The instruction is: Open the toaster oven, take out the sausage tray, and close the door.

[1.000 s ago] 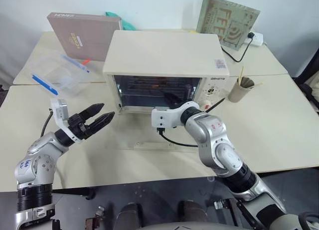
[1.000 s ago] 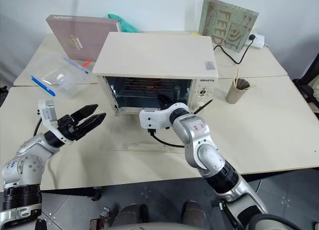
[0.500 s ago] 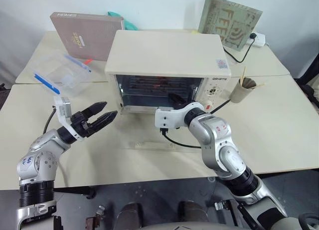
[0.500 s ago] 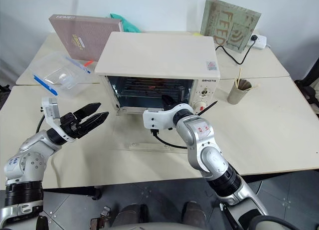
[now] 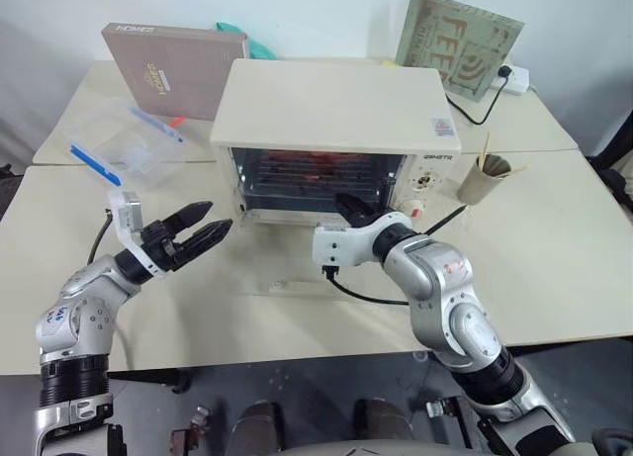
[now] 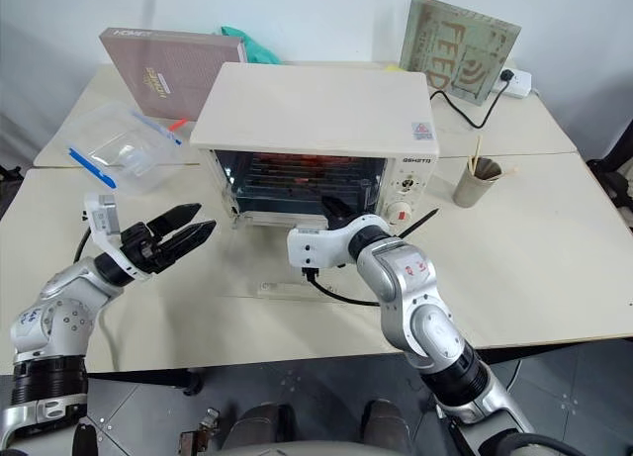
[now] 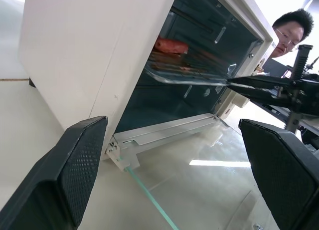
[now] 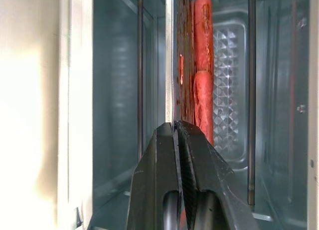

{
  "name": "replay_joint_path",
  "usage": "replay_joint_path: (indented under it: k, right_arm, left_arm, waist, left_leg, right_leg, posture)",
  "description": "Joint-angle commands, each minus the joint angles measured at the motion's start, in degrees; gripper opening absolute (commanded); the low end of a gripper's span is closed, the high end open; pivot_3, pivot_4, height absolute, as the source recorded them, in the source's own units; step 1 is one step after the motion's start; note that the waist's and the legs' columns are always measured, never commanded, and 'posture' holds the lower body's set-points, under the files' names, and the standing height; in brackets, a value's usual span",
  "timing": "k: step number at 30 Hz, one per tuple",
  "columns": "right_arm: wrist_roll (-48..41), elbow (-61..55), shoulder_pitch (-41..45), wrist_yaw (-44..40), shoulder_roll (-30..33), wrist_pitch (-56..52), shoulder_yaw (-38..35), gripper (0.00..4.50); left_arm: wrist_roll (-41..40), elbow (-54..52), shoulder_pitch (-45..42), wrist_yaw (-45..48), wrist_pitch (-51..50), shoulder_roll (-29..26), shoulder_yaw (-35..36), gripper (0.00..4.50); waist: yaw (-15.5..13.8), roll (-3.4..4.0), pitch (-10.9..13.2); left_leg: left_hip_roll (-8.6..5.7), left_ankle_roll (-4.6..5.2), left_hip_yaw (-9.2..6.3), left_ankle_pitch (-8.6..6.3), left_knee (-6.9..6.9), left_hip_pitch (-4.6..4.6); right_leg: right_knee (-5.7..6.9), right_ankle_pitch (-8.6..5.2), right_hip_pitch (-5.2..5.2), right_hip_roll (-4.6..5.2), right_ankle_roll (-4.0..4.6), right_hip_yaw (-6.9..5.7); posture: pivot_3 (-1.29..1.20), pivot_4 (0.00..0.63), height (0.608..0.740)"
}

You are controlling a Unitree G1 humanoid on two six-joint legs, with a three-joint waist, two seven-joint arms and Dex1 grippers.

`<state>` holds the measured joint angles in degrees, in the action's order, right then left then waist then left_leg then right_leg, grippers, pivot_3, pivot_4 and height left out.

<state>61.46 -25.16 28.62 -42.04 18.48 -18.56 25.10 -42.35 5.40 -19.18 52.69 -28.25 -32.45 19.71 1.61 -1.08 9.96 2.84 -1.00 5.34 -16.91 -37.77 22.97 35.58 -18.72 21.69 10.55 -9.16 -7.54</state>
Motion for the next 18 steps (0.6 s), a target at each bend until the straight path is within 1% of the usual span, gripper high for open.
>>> replay_joint_path:
  k: [1, 9, 18]
  right_arm:
    - [-1.0, -5.3, -1.8, -0.4, 1.2, 1.9, -2.2, 0.13]
    - [-1.5, -8.7, -5.4, 0.1, 2.8, 4.6, -4.2, 0.13]
    - [-0.9, -6.4, -6.8, 1.0, 2.4, 5.9, -4.3, 0.13]
  left_arm:
    - [0.3, 0.6, -1.2, 1.0, 0.2, -1.0, 0.1, 4.5]
    - [0.8, 2.2, -2.6, 1.9, 0.1, -1.3, -0.6, 4.5]
    - [1.7, 3.0, -3.7, 2.5, 0.1, -0.7, -0.9, 4.5]
  waist:
    - [-0.1, 0.0, 0.0]
    - [-0.1, -0.01, 0.0]
    - [0.0, -0.01, 0.0]
  left_leg:
    - [0.0, 0.0, 0.0, 0.0, 0.0, 0.01]
    - [0.0, 0.01, 0.01, 0.0, -0.01, 0.02]
    - [0.0, 0.01, 0.01, 0.0, -0.02, 0.01]
  right_leg:
    - [-0.01, 0.0, 0.0, 0.0, 0.0, 0.0]
    - [-0.04, 0.0, 0.0, 0.0, 0.0, 0.0]
    - [-0.03, 0.0, 0.0, -0.01, 0.0, 0.0]
  posture:
    - [0.0, 0.15, 0.74]
    - [0.0, 0.15, 0.74]
    - [0.0, 0.15, 0.74]
